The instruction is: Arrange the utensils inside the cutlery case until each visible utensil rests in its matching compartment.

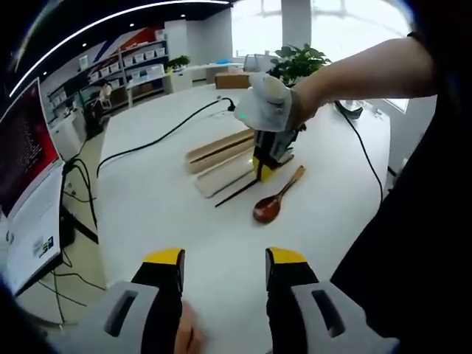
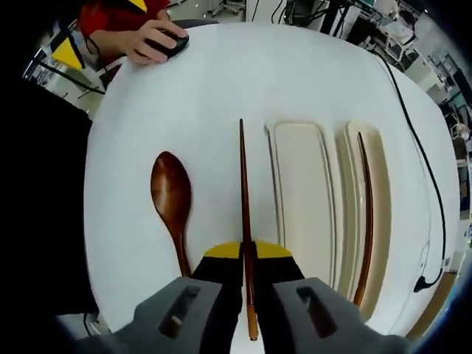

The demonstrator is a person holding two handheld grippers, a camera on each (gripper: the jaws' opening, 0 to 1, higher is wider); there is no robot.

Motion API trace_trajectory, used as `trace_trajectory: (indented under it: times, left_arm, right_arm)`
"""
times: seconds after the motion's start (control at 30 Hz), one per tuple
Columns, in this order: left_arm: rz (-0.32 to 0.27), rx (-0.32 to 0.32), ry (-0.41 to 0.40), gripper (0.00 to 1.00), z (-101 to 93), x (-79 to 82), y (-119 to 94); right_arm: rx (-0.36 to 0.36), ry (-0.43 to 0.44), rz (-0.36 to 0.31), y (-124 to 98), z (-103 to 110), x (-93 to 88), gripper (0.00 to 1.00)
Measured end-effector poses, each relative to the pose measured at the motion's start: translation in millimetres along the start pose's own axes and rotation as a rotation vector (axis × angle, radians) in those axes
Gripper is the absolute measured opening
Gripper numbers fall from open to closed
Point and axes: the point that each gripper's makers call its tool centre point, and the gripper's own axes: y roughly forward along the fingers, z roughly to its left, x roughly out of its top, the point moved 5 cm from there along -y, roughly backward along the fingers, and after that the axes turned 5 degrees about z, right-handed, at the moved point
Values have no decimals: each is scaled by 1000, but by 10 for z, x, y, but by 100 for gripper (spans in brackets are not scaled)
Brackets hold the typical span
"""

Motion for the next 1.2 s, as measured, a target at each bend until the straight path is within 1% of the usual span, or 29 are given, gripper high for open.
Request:
trace_trajectory:
  times: [0.13,0.23,0.37,0.47,0.63,0.77,1.03,1.2]
  left_arm:
    - [3,-3,8,45,-12,15,-4]
    - [1,7,20,45,-2,54,-51]
    - [-13,28,16,45,38,97,-113]
    - [-18,35,18,44,24,99,-144]
    - [-16,33,11,44,-18,33,-191]
    - [-13,41,-1,44,-13,-22,-233]
    - [-22,44,-11,44,-39,-27,-282]
    - [-25,47,-23,44,-39,-55,-304]
  right_arm:
    - [-2,9,-14,-2,2,-6,0]
    - [-2,18,-21,2,1,-9,0]
    - [-12,7,-17,4,11,-6,0]
    - [-15,-1,-10,2,11,-1,0]
    - [-24,-16,13,4,18,17,0]
    - [-30,-9,16,0,16,12,0]
    - [-38,-9,14,5,23,7,0]
    - [-57,-12,10,6,39,6,0]
